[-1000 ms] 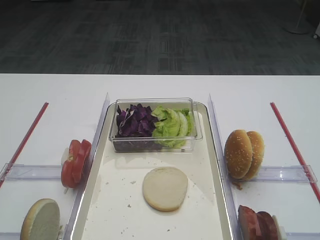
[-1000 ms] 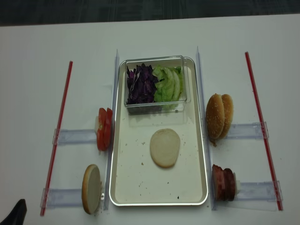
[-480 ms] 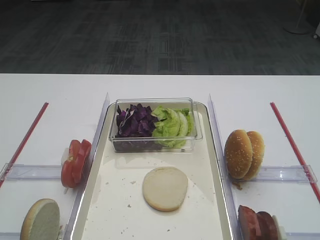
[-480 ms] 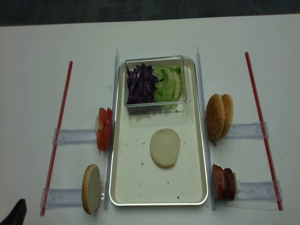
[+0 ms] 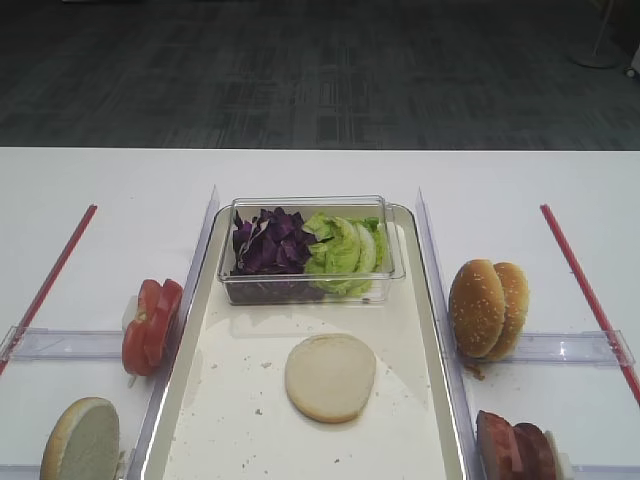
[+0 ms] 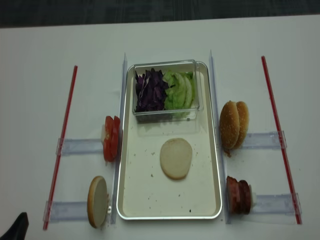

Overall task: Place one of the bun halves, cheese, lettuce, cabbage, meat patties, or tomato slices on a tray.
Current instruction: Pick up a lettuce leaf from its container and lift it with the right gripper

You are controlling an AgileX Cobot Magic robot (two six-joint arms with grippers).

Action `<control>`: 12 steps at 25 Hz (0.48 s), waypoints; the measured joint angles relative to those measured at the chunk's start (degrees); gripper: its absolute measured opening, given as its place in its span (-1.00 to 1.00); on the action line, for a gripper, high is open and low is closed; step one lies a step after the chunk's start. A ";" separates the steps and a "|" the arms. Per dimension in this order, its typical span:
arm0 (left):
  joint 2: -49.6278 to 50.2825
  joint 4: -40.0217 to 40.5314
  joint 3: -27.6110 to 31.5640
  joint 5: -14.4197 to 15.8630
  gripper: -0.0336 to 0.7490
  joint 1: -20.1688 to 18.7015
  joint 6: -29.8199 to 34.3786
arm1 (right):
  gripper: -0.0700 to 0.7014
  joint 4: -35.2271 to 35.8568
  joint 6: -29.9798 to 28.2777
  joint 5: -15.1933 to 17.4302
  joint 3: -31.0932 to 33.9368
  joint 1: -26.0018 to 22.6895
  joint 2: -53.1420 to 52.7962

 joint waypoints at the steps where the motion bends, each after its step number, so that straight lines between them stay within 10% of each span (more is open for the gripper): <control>1: 0.00 0.00 0.00 0.00 0.80 0.00 0.00 | 0.93 0.00 0.00 0.00 0.00 0.00 0.60; 12: 0.00 0.00 0.00 0.00 0.80 0.00 0.00 | 0.93 0.06 0.00 -2.46 -2.49 0.00 8.76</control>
